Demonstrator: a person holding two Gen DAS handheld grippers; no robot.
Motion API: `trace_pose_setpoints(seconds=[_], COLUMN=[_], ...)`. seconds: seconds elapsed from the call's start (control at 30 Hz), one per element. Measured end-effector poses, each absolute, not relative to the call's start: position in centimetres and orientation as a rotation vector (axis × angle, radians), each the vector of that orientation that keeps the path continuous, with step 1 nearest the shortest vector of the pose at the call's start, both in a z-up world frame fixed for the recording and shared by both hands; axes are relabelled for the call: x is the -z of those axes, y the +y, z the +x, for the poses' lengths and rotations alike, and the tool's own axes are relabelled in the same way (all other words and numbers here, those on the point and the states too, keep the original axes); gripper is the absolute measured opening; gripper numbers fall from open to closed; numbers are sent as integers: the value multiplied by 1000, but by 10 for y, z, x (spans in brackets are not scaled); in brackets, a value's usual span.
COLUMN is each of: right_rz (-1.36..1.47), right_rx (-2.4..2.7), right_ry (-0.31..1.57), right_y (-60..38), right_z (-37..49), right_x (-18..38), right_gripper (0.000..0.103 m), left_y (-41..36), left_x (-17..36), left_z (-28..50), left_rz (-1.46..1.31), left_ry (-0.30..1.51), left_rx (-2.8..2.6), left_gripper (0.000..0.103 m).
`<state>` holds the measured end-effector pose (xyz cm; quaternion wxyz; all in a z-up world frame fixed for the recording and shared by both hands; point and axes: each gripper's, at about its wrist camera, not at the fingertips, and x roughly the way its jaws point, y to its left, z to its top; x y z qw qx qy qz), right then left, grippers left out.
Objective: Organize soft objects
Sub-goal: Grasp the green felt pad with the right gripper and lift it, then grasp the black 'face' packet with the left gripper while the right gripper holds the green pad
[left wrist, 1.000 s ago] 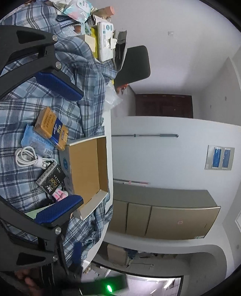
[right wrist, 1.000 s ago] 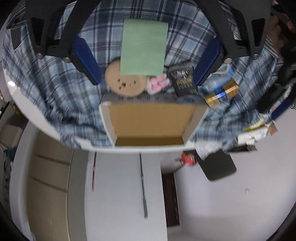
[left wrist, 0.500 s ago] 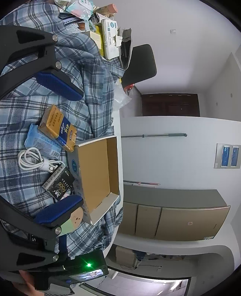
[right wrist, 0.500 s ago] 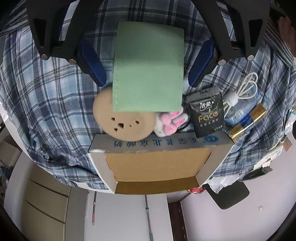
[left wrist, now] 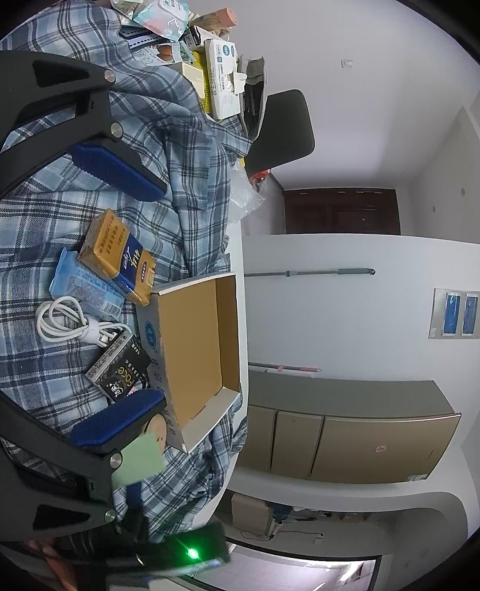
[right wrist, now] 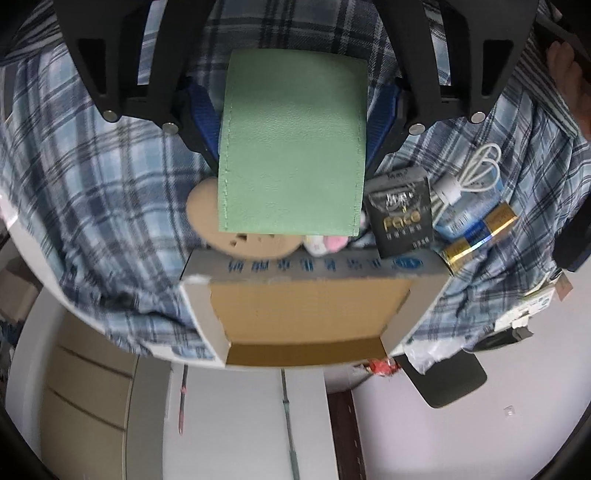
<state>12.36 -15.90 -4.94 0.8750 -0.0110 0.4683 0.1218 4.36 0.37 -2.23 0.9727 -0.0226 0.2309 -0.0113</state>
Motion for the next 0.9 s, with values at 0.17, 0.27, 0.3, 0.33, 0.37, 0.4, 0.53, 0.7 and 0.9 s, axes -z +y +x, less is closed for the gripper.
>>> trace_pose_setpoints(seconds=[0.17, 0.27, 0.3, 0.33, 0.37, 0.4, 0.53, 0.7, 0.9], right_rz=[-64, -81, -95, -117, -138, -132, -75, -81, -33], right_rx=[-267, -269, -255, -224, -180, -159, -196, -216, -238], right_ry=[900, 819, 776, 734, 679, 640, 621, 618, 601], right_y=[-166, -173, -176, -177, -180, -183, -190, -187, -196], right_z=[123, 122, 121, 120, 119, 117, 117, 117, 110], right_x=[29, 18, 14, 11, 8, 6, 6, 7, 6], right_gripper=[69, 69, 69, 69, 70, 69, 70, 69, 70], left_y=[5, 4, 4, 3, 3, 4, 5, -4, -35], left_x=[24, 25, 25, 26, 26, 26, 28, 29, 34], left_z=[46, 48, 48, 48, 48, 48, 51, 54, 68], left_rz=[-43, -42, -42, -43, -47, -50, -59, -29, 117], left_ry=[485, 490, 493, 493, 490, 488, 500, 519, 639], left_rx=[27, 29, 32, 33, 33, 28, 29, 90, 191], left_gripper=[103, 103, 103, 103, 103, 103, 103, 103, 103])
